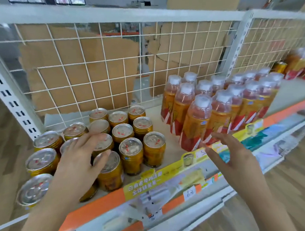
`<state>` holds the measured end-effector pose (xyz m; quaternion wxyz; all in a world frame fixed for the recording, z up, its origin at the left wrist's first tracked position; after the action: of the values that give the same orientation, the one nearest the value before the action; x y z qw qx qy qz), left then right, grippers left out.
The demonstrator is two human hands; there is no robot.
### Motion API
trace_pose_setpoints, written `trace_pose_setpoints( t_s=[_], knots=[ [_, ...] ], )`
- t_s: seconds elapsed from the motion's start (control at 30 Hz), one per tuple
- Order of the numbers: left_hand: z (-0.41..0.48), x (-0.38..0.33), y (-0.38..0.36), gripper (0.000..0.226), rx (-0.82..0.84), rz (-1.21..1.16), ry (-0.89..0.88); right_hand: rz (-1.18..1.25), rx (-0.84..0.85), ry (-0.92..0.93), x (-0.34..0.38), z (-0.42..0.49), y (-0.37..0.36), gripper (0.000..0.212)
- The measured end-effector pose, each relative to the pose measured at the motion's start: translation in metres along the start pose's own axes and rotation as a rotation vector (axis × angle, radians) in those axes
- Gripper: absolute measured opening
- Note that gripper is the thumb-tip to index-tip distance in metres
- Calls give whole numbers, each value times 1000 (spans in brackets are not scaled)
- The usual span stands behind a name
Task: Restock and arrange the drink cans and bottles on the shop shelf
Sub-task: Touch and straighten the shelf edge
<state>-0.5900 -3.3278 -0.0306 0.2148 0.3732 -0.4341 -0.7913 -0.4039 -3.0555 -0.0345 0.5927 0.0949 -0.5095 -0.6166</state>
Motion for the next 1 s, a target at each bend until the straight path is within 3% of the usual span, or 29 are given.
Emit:
trace_pose_setpoints(
  t_s=[0.2,0.33,0.43,0.63,0.73,1.0],
  knots=[
    [-16,-87,-37,51,-9,16,-65,-10,-41,-49,-73,-44,66,42],
    [-27,-148,-72,51,22,27,-130,-148,-136,-42,-126,-72,119,31],
    [-32,-190,-97,49,22,29,-186,-186,-117,-95,-171,-93,156,48],
    [-21,-276,-128,55,12,8,-230,-309,-145,-195,-235,-117,222,54],
    [-2,-319,-144,54,5,-4,-301,-344,-178,-306,-263,-122,246,39],
    [66,-421,-214,54,39,-52,-529,-468,-290,-371,-337,-96,283,35]
  ],
)
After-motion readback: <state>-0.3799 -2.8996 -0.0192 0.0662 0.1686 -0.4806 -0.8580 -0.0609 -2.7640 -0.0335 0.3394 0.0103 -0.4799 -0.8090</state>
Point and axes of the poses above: each hand's wrist, its own z-axis towards the middle knuckle, its own y-axis out of the back of the hand, x = y × z, the point moved 1 cm from there along z, towards the middle knuckle, and after that the axes turned 4 degrees about y, right-handed, at the moved point
